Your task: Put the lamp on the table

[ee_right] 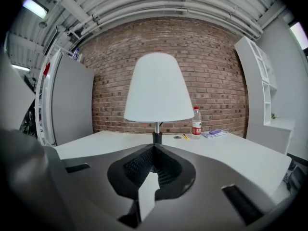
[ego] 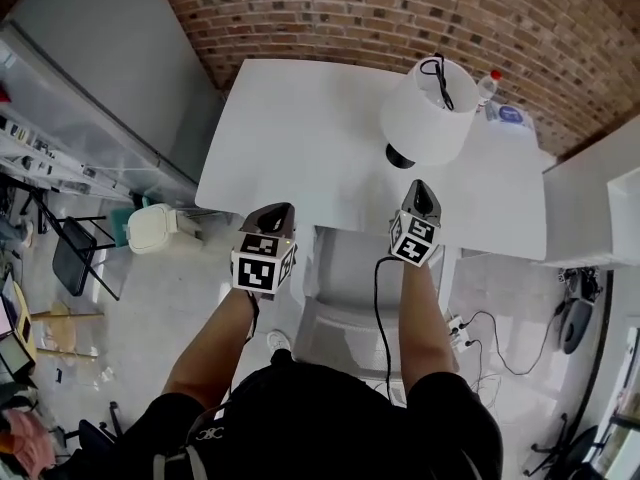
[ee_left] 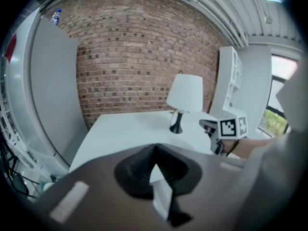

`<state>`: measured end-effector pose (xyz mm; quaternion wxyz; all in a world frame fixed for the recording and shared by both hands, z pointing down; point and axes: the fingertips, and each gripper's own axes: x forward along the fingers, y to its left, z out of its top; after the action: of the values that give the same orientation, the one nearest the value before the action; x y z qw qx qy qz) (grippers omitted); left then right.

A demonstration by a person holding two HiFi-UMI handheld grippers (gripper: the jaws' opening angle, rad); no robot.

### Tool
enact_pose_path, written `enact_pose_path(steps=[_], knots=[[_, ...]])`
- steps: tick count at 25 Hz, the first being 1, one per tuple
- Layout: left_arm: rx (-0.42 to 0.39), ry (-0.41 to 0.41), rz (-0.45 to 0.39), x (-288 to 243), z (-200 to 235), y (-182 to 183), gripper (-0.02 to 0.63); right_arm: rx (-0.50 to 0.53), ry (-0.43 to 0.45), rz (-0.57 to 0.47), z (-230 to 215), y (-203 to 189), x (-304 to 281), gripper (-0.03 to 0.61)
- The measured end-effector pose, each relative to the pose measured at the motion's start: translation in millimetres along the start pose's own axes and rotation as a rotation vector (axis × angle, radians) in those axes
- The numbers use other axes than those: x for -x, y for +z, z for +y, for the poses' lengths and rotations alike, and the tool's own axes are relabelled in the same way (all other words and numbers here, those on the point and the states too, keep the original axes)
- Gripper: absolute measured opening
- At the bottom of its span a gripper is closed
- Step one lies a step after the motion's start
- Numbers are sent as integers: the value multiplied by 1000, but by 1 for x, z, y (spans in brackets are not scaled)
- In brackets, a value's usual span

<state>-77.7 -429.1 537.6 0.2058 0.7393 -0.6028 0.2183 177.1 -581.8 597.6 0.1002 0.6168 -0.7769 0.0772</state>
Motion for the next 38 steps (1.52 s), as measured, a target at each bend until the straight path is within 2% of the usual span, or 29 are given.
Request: enact_pose_path(steps=[11,19,26,31,38], knots=[[-23,-118,-149,56,-38,34,2,3,28,-130,64,90,123,-2],[-51,-220,-254,100,-65,52,2,-54,-41,-187,79,133,211,-2],[-73,-292,-291,125,-84,54,2,-19,-70,-194,95,140,265,-2],[-89,-329,-297,133,-95,50,2,-11,-89,-167,102,132,278,-2],[-90,-339,-300,135,-98,49,1,6,-93,-164,108,131,285,-2]])
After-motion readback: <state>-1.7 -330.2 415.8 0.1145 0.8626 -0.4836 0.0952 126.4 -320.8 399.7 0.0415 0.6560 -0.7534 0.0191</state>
